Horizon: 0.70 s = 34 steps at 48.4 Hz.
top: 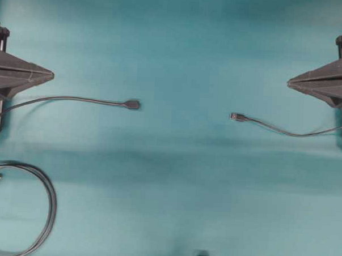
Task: Insert the USB using both arms.
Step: 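Move both grippers forward over the two USB cable ends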
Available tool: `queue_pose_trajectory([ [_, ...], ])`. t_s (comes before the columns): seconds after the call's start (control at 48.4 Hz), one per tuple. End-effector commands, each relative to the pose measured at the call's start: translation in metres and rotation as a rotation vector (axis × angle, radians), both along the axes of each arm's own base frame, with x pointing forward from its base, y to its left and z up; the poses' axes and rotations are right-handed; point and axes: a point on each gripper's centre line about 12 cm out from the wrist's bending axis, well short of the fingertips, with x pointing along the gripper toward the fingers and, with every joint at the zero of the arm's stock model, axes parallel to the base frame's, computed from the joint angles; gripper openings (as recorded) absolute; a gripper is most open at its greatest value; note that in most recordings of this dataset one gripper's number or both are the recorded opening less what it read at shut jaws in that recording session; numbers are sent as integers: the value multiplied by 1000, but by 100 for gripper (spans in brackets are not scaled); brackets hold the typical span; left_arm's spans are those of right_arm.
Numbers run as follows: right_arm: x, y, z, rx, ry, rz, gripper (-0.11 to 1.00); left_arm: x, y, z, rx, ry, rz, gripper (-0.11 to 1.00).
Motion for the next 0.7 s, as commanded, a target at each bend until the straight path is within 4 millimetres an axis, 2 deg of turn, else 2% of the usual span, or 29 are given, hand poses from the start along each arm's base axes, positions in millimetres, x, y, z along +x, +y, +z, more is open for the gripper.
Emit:
queue_pose_trajectory([
  [0.0,3,0,5,-11,-11,-1,0,4,0,7,-14,-11,2,3],
  [0.083,3,0,4,-14,2,-1,1,5,-1,11,-14,-11,-3,6],
  [0.207,4,0,5,-14,48,-1,1,7,0,12,-20,48,-2,-2],
  [0.393,7,-1,6,-15,193,-2,1,15,-1,-2,-20,249,-1,-2],
  [0.538,9,-1,-6,-9,359,-3,1,26,-1,-15,-24,367,0,-2],
  [0.683,23,-1,-17,5,451,-4,1,42,1,-22,-36,411,8,-2],
])
